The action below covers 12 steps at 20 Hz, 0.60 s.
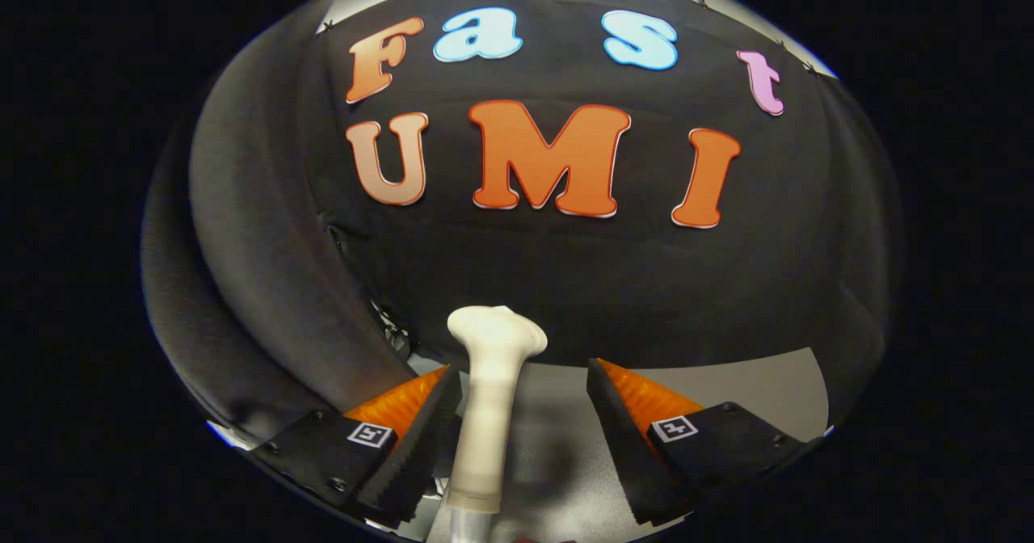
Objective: Iron the clothes twice with a garment steamer, once on the left side and once on the right side.
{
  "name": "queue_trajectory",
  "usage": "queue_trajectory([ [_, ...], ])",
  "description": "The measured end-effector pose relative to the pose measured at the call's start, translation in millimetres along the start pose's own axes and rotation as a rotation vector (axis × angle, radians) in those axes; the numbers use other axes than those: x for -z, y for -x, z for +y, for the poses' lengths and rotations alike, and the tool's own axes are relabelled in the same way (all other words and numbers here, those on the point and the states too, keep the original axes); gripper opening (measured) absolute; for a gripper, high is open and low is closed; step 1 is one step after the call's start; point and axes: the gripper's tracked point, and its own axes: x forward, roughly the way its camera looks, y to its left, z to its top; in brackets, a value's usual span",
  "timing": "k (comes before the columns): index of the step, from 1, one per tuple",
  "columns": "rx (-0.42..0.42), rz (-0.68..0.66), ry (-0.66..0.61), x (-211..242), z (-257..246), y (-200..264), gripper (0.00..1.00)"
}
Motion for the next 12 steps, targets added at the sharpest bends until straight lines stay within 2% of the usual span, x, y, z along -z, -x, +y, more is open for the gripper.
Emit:
queue_trajectory([
  [4, -0.064, 0.114, -0.022, 28, 12, -28, 0.98],
  [9, -0.072, 0.202, -0.046, 51, 7, -61, 0.95],
  [11, -0.099, 0.224, -0.074, 58, 10, -68, 0.92],
  [12, -0.114, 0.232, -0.083, 60, 11, -70, 0.88],
])
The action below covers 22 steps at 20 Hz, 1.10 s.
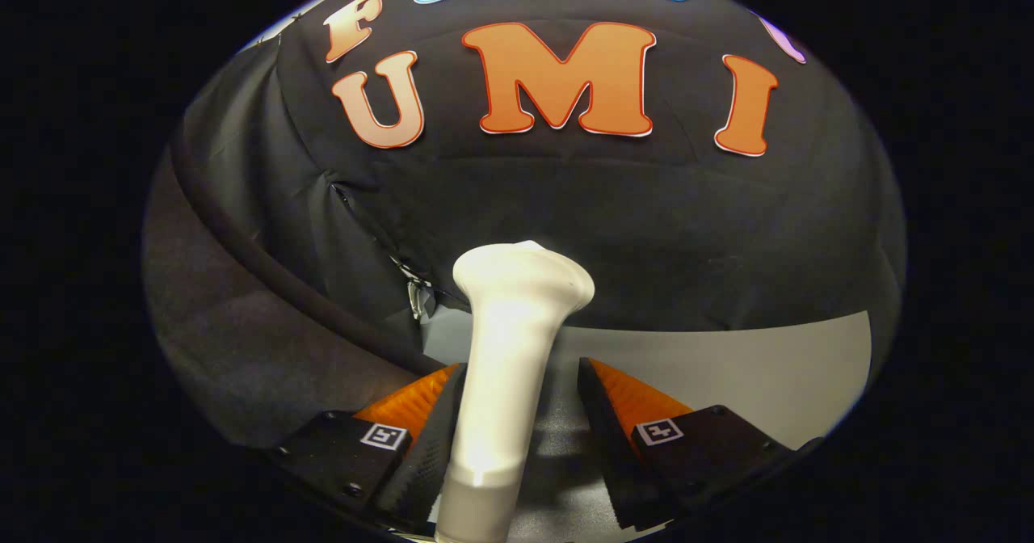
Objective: Iron the clothes twice with a garment steamer, once on the left side and once on the right side.
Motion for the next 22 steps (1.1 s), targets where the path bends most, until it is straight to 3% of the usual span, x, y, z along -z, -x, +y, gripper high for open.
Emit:
queue_trajectory([
  [1, -0.027, 0.010, -0.012, 2, 5, -3, 0.86],
  [5, -0.039, -0.032, -0.057, 3, 1, 7, 0.55],
  [7, -0.035, -0.073, -0.076, 4, -1, 20, 0.49],
  [15, 0.170, -0.405, -0.149, -13, -38, 127, 0.48],
  [22, 0.372, -0.541, -0.148, 48, -43, 204, 0.43],
])
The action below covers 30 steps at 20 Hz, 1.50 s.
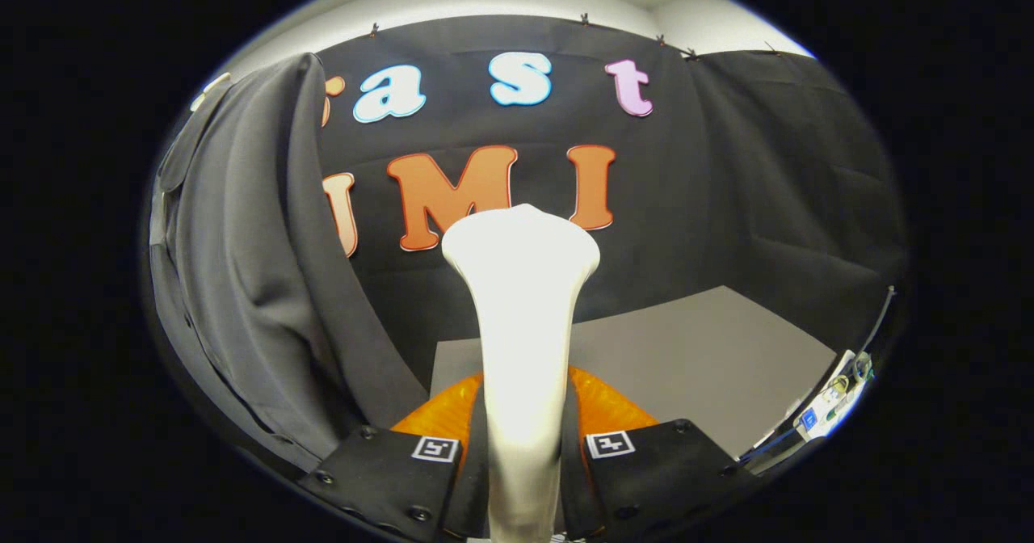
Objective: Iron the clothes twice with a garment steamer, once on the left side and once on the right side.
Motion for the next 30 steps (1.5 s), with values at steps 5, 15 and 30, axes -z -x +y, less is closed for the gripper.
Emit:
queue_trajectory([
  [5, 0.066, -0.117, -0.018, 4, 10, 87, 0.44],
  [15, 0.020, -0.312, -0.033, -1, 70, 210, 0.43],
  [30, -0.145, -0.380, 0.020, -25, 176, 199, 0.43],
])
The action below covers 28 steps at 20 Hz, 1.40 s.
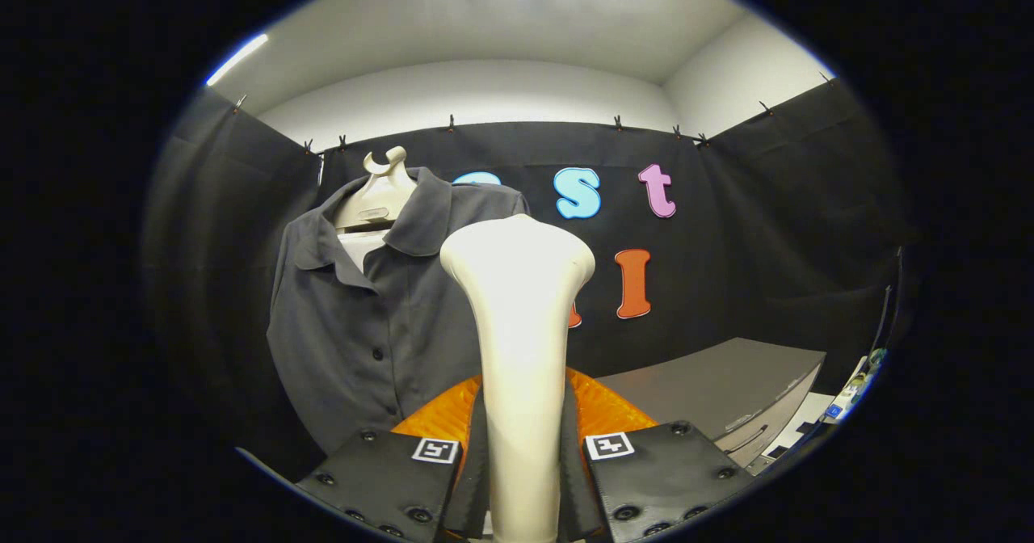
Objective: Iron the clothes twice with a garment steamer, once on the left side and once on the right side.
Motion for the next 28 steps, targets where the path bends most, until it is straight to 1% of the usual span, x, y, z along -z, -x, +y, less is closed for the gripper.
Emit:
queue_trajectory([
  [3, -0.023, -0.002, 0.033, 5, 25, -13, 0.43],
  [6, -0.034, 0.015, 0.042, 18, 44, -24, 0.43],
  [11, -0.033, 0.025, 0.057, 31, 63, -43, 0.43],
  [19, 0.016, 0.033, 0.074, 41, 67, -63, 0.43],
  [25, 0.045, 0.059, 0.065, 60, 63, -64, 0.43],
  [28, 0.044, 0.082, 0.063, 75, 60, -60, 0.43],
])
